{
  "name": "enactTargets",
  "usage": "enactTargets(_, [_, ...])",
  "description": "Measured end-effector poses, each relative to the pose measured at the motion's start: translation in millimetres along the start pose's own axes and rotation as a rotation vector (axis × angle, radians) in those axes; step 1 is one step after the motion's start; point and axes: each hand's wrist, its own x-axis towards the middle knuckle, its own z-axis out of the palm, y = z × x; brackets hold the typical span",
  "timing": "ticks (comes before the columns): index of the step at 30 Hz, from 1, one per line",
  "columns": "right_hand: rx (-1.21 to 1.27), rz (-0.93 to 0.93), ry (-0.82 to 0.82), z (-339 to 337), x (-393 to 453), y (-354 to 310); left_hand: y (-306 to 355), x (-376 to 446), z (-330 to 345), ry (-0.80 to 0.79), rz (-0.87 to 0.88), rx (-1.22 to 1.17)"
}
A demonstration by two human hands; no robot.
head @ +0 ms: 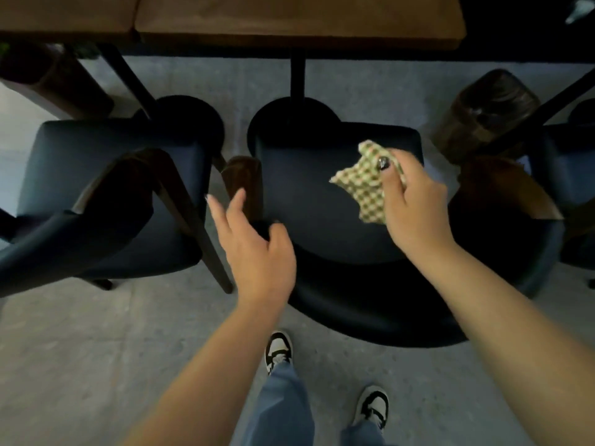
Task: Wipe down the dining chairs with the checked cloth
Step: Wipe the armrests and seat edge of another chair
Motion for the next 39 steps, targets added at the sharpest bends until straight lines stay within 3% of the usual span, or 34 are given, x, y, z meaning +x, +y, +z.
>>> enactTargets(2, [0.034, -0.011, -0.016, 30.3, 13.0, -10.6, -1.7, 45.8, -13.2, -0.084, -0.077, 0.002])
enactTargets(4, [0.079, 0.07, -0.173, 72.4, 16.5, -10.4, -3.2, 87.4, -17.8, -0.191, -0.177, 0.062])
enactTargets(7, [0.438, 0.638, -0.543, 124.3, 4.7, -19.0, -1.2, 115.2, -12.3, -0.331, -0.354, 0.098])
enactTargets(9, [0.549, 0.859, -0.602, 139.7, -1.2, -22.6, -0.2, 117.7, -9.3, -0.364, -0.363, 0.12])
enactTargets(14, [0.46, 0.638, -0.759, 144.4, 4.1, -30.3, -1.2, 119.0, -8.0, -0.375, -0.278, 0.214])
enactTargets(17, [0.276, 0.498, -0.843, 151.7, 6.4, -34.8, -1.3, 119.4, -7.9, -0.374, -0.253, 0.255])
enactTargets(22, [0.087, 0.5, -0.789, 166.9, 13.9, -17.9, -2.4, 121.1, -7.4, -0.369, -0.238, 0.29])
enactTargets(28, [0.205, 0.642, -0.744, 181.6, 15.4, -11.5, -4.0, 123.8, -6.0, -0.371, -0.236, 0.316])
enactTargets(31, [0.312, 0.569, -0.654, 157.3, 6.0, -21.0, -3.5, 124.0, -6.3, -0.373, -0.233, 0.325])
enactTargets(36, [0.275, 0.185, -0.658, 81.0, -27.6, -49.1, -4.1, 126.2, -5.1, -0.376, -0.242, 0.347])
enactTargets(39, [0.295, 0.247, -0.615, 63.0, -24.5, -41.3, -3.1, 125.3, -4.8, -0.379, -0.248, 0.348])
